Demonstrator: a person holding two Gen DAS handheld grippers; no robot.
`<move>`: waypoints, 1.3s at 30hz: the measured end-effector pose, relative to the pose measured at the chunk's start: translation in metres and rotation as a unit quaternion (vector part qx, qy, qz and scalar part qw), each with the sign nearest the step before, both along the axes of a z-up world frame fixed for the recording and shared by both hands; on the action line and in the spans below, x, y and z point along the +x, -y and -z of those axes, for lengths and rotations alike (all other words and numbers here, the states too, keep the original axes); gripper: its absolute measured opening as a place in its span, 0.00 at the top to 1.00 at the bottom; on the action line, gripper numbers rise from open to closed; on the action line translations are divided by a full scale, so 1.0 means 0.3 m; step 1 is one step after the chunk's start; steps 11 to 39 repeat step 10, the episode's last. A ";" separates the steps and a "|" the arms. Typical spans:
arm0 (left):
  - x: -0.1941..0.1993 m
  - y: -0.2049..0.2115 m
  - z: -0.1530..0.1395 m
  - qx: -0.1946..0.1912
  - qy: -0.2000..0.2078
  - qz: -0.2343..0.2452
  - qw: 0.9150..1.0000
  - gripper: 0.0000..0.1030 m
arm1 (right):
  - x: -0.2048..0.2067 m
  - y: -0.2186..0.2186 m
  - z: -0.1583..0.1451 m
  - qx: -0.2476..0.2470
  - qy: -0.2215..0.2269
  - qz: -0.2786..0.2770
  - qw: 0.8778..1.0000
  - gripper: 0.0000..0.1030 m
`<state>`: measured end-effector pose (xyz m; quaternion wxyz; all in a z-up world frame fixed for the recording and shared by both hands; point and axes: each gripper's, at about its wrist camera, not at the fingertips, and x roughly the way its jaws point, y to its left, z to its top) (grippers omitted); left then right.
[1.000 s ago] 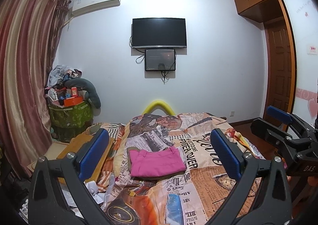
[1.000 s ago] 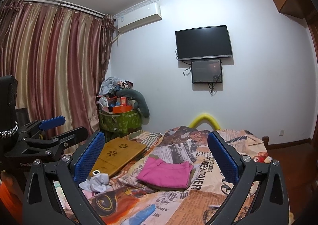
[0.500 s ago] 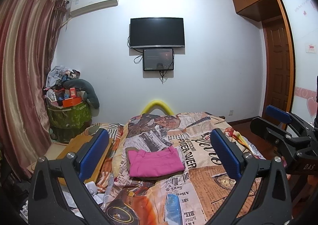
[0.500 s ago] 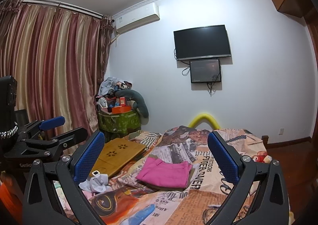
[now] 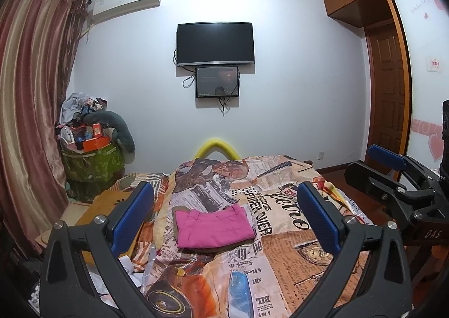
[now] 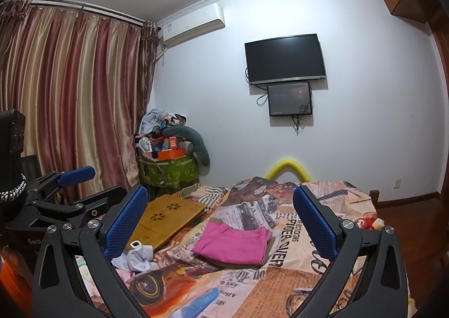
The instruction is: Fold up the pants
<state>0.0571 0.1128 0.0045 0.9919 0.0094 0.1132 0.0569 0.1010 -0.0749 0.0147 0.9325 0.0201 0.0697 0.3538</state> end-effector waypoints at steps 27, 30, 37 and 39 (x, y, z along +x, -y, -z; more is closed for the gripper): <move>0.006 -0.006 0.003 -0.003 -0.003 0.003 1.000 0.00 | 0.002 -0.009 0.011 -0.003 -0.004 -0.001 1.000 0.00; 0.006 -0.006 0.003 -0.003 -0.003 0.003 1.000 0.00 | 0.002 -0.009 0.011 -0.003 -0.004 -0.001 1.000 0.00; 0.006 -0.006 0.003 -0.003 -0.003 0.003 1.000 0.00 | 0.002 -0.009 0.011 -0.003 -0.004 -0.001 1.000 0.00; 0.006 -0.006 0.003 -0.003 -0.003 0.003 1.000 0.00 | 0.002 -0.009 0.011 -0.003 -0.004 -0.001 1.000 0.00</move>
